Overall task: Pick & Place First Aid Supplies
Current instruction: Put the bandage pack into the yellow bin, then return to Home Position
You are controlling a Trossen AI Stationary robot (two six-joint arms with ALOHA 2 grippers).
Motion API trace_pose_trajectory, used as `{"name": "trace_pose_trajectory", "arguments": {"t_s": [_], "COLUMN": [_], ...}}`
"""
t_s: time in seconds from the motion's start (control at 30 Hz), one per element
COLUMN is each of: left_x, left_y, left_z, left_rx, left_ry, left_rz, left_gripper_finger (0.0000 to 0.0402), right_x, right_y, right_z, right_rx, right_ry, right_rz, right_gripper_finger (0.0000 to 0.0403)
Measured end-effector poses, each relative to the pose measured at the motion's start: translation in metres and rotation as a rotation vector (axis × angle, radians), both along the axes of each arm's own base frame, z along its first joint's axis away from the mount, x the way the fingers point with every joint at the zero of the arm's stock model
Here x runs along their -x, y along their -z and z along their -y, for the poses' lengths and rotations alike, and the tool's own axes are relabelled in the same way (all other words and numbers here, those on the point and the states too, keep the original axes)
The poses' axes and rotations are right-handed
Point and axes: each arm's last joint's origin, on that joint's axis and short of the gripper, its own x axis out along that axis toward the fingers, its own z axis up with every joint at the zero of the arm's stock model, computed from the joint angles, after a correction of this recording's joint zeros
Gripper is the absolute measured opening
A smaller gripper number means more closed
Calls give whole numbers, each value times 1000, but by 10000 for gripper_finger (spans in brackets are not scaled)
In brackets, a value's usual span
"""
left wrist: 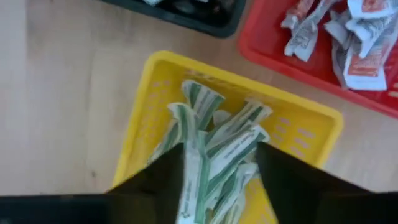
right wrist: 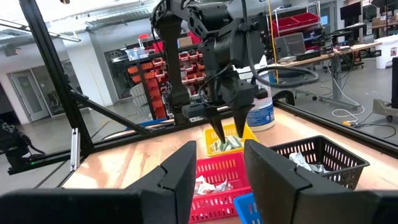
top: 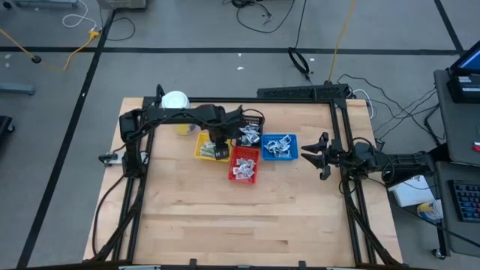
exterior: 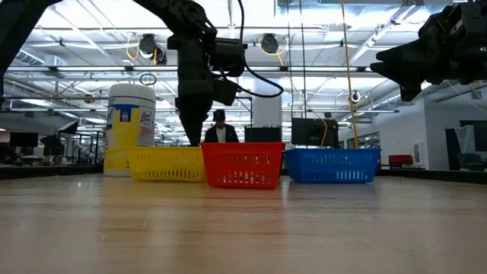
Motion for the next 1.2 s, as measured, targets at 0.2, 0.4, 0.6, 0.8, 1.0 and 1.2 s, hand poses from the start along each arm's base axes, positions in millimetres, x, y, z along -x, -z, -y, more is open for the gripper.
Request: {"name": "trace_pose_trajectory", "arguments": {"t_s": [0.2,0.4,0.6,0.8,1.0,1.2], "left_x": [6,29,68,125,177,215], "left_y": [-32,-71,-82,-67,-44,-22], "left_z": [-3,-4,13,37,56,68], "left_rx": [-54,-136,-239,-300,-318,-281], "left_ry": [-17,-140,-134,-112,-121,-175], "left_rz": [142,478,874,1132,1284,1397], "left_gripper_finger": [301,360,387,390,390,390], "right_x": [0,0,0,0,0,0], "right_y": [0,0,0,0,0,0], "right_z": [0,0,0,0,0,0], "right_rx": [0,0,0,0,0,0], "right_ry": [0,0,0,0,0,0], "right_rz": [0,0,0,0,1,0], "right_gripper_finger": [130,130,130,130,130,130]}}
